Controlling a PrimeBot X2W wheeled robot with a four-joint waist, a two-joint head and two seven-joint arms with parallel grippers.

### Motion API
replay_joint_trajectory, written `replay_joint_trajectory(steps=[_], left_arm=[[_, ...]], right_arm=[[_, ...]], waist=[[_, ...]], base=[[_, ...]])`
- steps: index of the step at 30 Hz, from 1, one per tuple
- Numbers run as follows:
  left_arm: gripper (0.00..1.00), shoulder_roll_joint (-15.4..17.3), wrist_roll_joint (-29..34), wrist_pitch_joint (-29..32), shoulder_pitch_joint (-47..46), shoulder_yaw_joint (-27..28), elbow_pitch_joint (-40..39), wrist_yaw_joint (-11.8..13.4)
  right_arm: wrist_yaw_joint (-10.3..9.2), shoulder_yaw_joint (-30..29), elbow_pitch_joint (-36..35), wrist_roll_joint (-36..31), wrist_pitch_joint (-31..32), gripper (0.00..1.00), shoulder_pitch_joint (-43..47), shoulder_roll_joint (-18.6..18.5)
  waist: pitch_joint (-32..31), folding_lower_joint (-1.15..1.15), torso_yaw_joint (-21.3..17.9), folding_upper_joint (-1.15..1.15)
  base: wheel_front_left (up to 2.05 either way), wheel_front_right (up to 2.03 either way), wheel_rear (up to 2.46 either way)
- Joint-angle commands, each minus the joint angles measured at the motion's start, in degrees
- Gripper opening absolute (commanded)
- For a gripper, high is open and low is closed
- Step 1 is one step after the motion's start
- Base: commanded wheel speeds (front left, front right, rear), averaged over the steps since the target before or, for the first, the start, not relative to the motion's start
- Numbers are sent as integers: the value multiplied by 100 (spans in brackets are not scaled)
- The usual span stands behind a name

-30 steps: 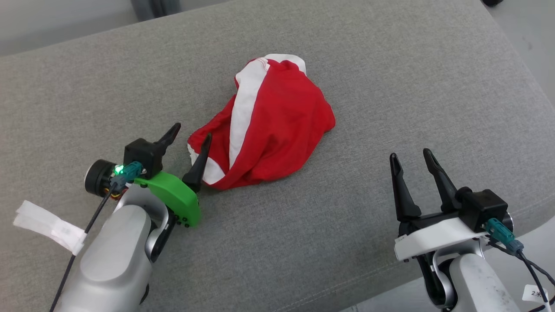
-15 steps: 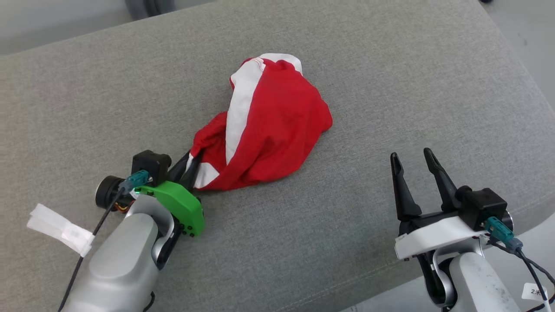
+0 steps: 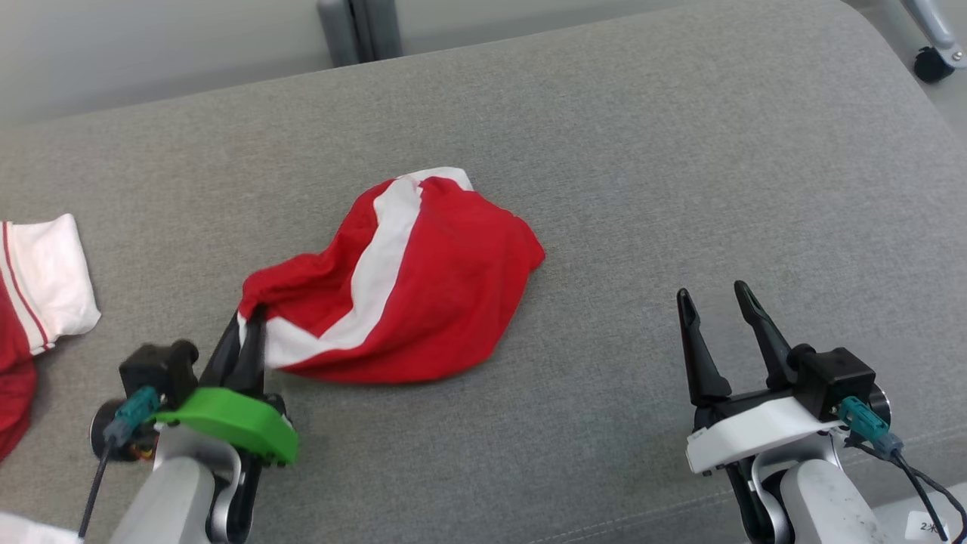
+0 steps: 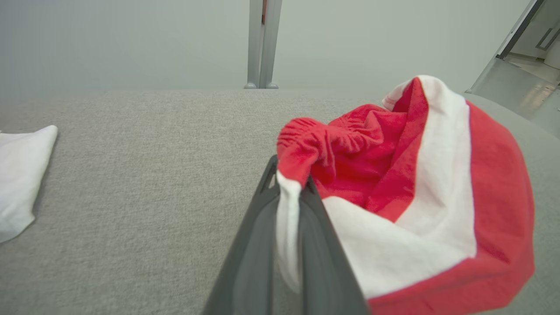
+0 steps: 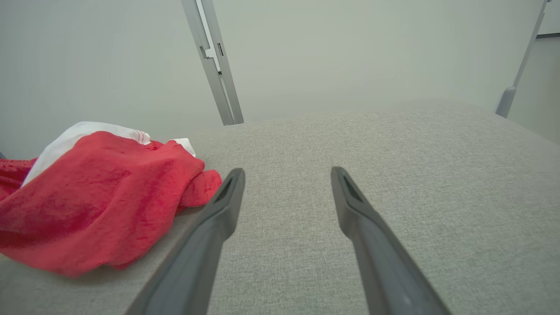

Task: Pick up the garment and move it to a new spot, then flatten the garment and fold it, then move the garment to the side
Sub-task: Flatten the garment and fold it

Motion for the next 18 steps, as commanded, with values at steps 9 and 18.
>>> replay_joint_trajectory(steps=[9,18], left_arm=[[100,-290,159,-3,1128,484,-378,48],[100,-528,916,-2,1256,1153,-1292,10]], right_arm=[[3,-39,66,-44,-10,100,115,-10],[3,46,90,-30,36,100,179,-12]], waist=[[-256,0,469,0],[-535,0,739,0]], base=[[0,0,0],[0,0,0]])
